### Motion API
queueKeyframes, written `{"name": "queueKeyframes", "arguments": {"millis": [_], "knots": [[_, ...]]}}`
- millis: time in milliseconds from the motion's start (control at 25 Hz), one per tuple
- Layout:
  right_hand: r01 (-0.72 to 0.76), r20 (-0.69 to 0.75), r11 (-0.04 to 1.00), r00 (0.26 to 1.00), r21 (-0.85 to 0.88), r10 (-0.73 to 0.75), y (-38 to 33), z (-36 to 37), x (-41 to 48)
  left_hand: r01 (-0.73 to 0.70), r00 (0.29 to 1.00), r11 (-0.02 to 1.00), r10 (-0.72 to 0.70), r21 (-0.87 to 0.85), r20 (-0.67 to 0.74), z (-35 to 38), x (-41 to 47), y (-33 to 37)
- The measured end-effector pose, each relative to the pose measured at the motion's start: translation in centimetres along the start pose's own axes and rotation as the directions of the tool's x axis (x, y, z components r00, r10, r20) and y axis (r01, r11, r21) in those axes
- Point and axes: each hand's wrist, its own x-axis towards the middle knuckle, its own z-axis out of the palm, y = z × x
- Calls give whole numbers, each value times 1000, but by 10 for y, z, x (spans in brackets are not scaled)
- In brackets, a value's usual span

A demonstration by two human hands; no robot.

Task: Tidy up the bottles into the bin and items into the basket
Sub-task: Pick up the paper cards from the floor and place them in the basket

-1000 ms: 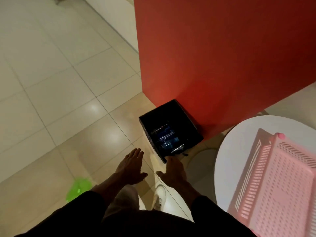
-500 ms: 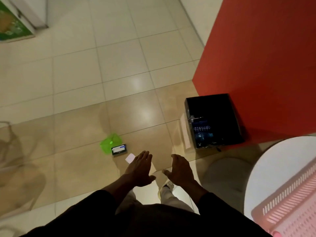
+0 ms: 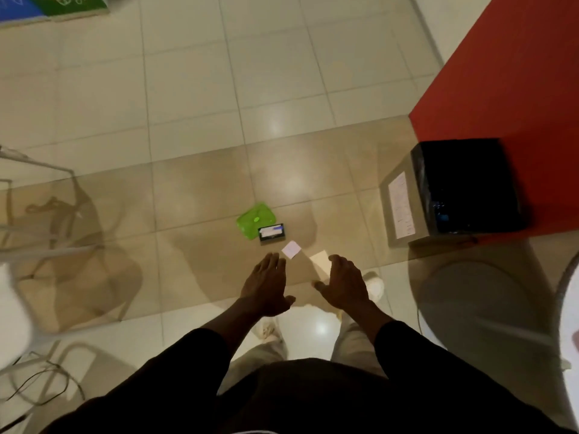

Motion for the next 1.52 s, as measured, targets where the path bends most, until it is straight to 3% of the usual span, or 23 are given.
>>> {"name": "queueKeyframes", "arguments": {"millis": [240, 480, 880, 1120, 1280, 1520], "knots": [[31, 6, 999, 999, -31, -31, -64, 52, -37, 53, 993, 997, -59, 56, 105, 23, -56, -89], [-40, 14, 995, 999, -93, 41, -29, 56, -32, -37, 996, 997, 31, 62, 88, 29, -33, -76], [-46, 44, 997, 998, -68, 49, 21, 76, 29, -55, 994, 994, 45, 100, 103, 28, 54, -53], [-153, 26, 988, 988, -29, 154, 56, 106, 88, -118, 975, 986, 93, 116, 200, 65, 113, -74], [-208, 38, 978, 977, -9, 208, 80, 161, 152, -164, 962, 974, 122, 158, 245, 109, 188, -112], [-215, 88, 976, 972, -38, 217, 123, 259, 244, -104, 976, 975, 62, 196, 210, 196, 297, -155]]}}
